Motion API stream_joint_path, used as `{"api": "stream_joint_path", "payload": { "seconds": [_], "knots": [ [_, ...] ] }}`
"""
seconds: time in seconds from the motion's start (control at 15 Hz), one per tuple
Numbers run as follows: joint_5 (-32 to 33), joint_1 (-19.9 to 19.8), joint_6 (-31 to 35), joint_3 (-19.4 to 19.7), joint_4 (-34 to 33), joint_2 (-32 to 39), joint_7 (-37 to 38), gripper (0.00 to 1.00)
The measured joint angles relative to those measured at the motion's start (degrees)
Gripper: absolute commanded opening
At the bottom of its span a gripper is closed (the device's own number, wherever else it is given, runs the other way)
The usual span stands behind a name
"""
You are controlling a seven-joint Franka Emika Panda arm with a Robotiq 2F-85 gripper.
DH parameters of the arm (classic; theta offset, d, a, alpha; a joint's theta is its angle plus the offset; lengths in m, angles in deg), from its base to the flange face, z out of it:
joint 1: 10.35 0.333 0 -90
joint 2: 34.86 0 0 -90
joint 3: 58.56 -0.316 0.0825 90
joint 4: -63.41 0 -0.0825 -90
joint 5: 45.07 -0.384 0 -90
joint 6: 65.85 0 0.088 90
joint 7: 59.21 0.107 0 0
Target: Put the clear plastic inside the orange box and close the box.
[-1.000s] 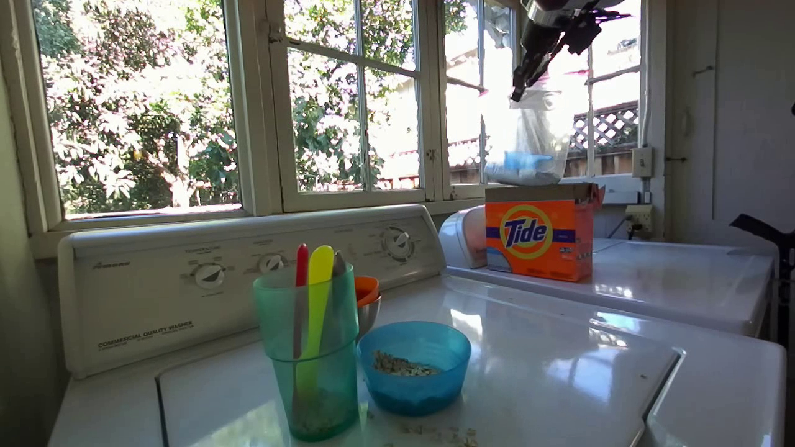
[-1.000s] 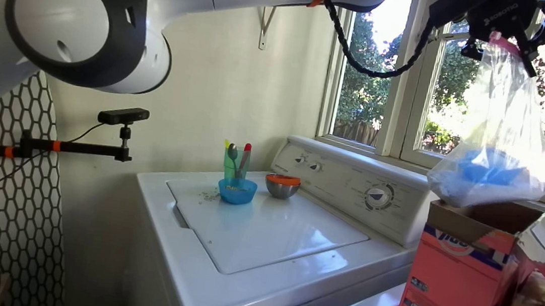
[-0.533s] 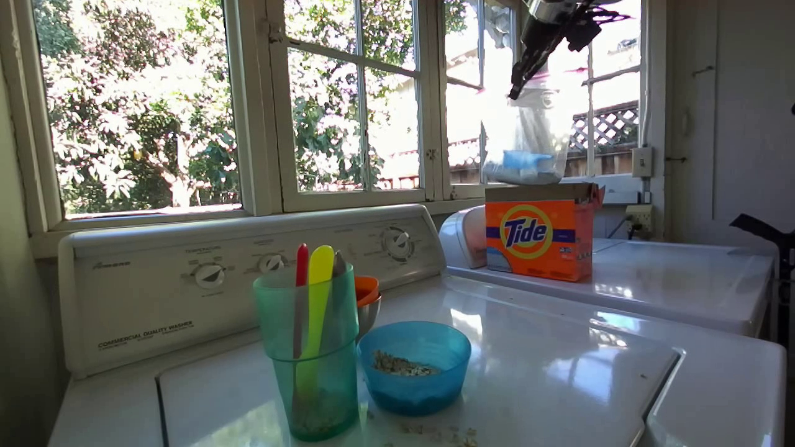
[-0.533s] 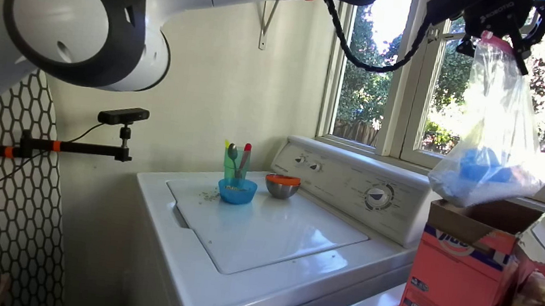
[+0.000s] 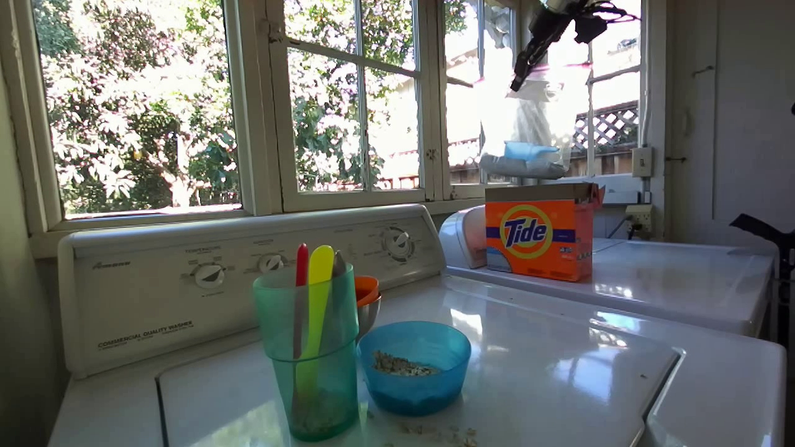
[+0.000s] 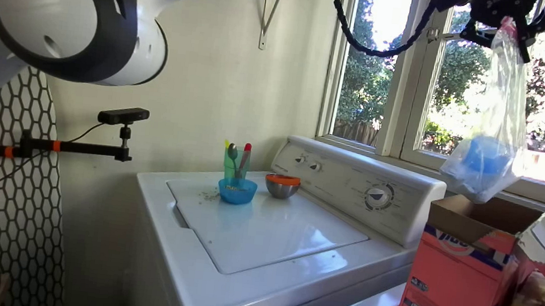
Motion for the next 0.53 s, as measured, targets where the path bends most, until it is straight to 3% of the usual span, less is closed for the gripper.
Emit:
{"api": "stream_joint_path", "payload": {
  "seconds": [0.53],
  "knots": [
    [-0.67, -1.03, -1.77, -0.45, 0.09, 0.44, -0.65, 0.0]
  ]
}}
